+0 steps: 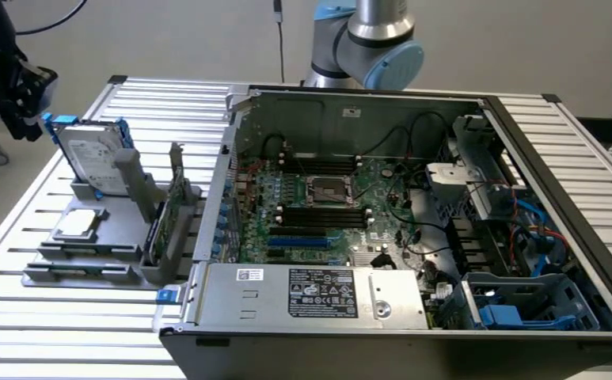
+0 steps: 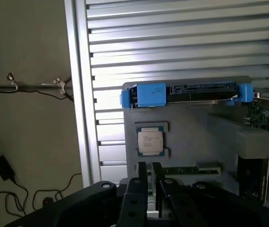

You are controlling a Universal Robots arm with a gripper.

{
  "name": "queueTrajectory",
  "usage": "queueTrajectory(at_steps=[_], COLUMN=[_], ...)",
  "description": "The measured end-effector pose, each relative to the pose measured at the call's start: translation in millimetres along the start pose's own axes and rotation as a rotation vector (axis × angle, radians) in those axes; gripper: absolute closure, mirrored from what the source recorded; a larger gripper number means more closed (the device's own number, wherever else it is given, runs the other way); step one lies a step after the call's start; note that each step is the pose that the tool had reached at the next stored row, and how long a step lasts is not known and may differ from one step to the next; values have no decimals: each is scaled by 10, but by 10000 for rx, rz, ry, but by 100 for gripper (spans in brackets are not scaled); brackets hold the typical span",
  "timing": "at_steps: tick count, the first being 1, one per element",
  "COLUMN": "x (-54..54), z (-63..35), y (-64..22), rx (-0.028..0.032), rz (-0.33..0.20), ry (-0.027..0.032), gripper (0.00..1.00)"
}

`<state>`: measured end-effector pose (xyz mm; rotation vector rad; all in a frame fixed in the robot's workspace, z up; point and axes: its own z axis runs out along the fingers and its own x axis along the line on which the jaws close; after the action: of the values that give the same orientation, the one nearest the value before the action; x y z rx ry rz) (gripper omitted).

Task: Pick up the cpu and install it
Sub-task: 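Pick up the cpu and move it towards the insertion slot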

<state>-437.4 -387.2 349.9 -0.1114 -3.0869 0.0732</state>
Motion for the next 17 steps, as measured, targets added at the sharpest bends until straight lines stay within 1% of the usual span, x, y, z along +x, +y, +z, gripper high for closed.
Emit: queueTrajectory(at_steps=[3, 4, 5, 6, 7, 8, 9, 10, 13, 15, 17], x=[0, 0, 0, 0, 0, 0, 0, 1, 16, 35, 54], z=[0, 0, 1, 3, 9, 22, 33, 45, 92, 131, 167], y=[0, 0, 0, 1, 1, 2, 2, 3, 4, 4, 4], rx=[1, 1, 1, 2, -1, -17, -57, -103, -214, -258, -280], rz=[-2, -1, -2, -1, -1, -3, -4, -6, -20, -48, -80], ry=[1, 1, 2, 2, -1, -1, -2, -5, -47, -78, -96], gripper=[64, 64, 58, 58, 47, 47, 47, 40, 40, 40, 40])
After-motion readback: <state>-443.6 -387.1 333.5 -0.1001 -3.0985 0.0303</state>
